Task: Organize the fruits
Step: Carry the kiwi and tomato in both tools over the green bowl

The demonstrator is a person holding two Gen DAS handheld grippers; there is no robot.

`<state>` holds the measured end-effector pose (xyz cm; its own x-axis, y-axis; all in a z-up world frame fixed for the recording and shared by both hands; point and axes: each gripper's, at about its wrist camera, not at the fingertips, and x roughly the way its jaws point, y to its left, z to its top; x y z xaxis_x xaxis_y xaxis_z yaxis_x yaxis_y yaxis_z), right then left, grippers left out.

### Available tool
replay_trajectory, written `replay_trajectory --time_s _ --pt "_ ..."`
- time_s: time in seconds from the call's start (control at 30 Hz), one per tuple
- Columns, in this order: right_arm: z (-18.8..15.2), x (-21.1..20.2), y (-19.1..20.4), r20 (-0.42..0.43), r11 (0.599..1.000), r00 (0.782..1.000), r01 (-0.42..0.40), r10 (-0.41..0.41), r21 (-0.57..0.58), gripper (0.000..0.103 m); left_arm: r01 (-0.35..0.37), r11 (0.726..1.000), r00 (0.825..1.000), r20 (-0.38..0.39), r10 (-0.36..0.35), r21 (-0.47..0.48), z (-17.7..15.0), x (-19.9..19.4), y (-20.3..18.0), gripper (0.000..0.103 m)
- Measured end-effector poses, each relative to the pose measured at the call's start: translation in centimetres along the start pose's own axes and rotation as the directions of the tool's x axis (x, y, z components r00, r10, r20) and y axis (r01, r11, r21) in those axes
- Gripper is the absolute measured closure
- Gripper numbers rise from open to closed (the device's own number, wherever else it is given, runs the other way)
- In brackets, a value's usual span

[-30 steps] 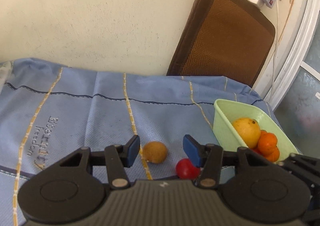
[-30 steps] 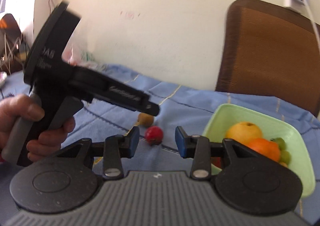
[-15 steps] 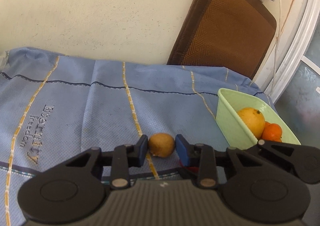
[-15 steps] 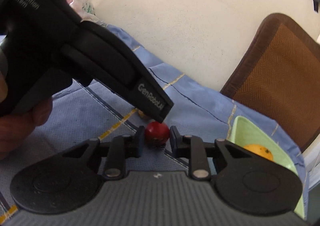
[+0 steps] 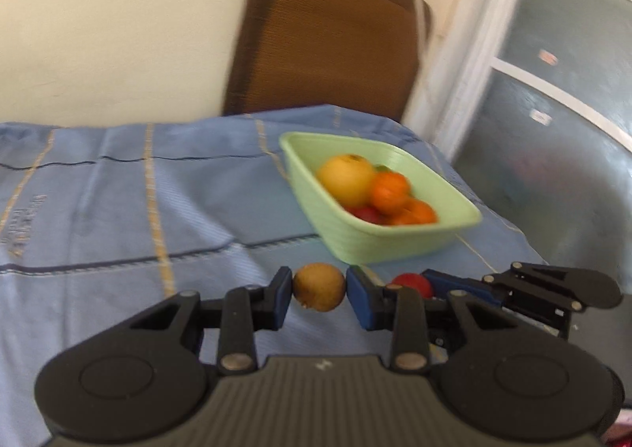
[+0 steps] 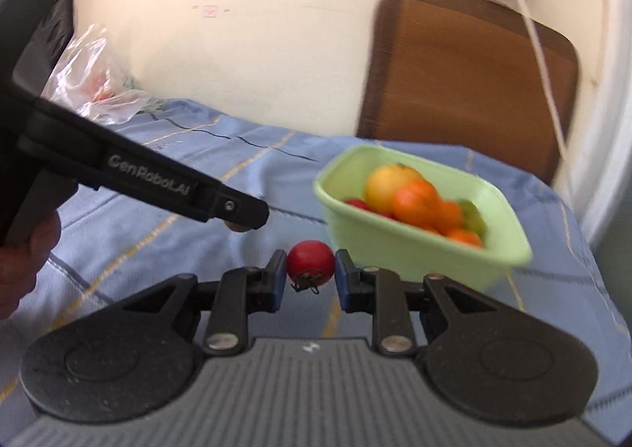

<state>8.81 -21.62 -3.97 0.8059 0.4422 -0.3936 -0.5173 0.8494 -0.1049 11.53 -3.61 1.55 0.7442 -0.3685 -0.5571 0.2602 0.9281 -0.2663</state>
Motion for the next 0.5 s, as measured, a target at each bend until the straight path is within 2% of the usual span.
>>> replay_trajectory --time_s 0.17,0.27,0.43,0.5 --pt "-1.8 -1.0 -1.7 -0.038 0.997 0.999 0.036 -0.033 0.065 0.074 0.01 0.996 0.999 -0.033 -0.007 0.094 -1.2 1.8 -3.5 0.072" --pt "-2.3 -1.0 -2.0 -0.041 0.994 0.999 0.016 -0.012 0.104 0.072 -0.001 0.993 0.998 -0.054 0.007 0.116 -2.0 2.6 -4.2 0.072" --pt "-2.8 -1.6 -2.0 -0.052 0.99 0.998 -0.011 0.019 0.14 0.072 -0.028 0.988 0.998 -0.044 0.035 0.151 -2.6 2.6 -4.7 0.069" --pt "-2.9 -1.6 -2.3 -0.051 0.986 0.998 -0.029 0.037 0.162 0.073 -0.024 0.989 0.999 -0.041 0.031 0.145 -2.5 2.6 -4.7 0.072"
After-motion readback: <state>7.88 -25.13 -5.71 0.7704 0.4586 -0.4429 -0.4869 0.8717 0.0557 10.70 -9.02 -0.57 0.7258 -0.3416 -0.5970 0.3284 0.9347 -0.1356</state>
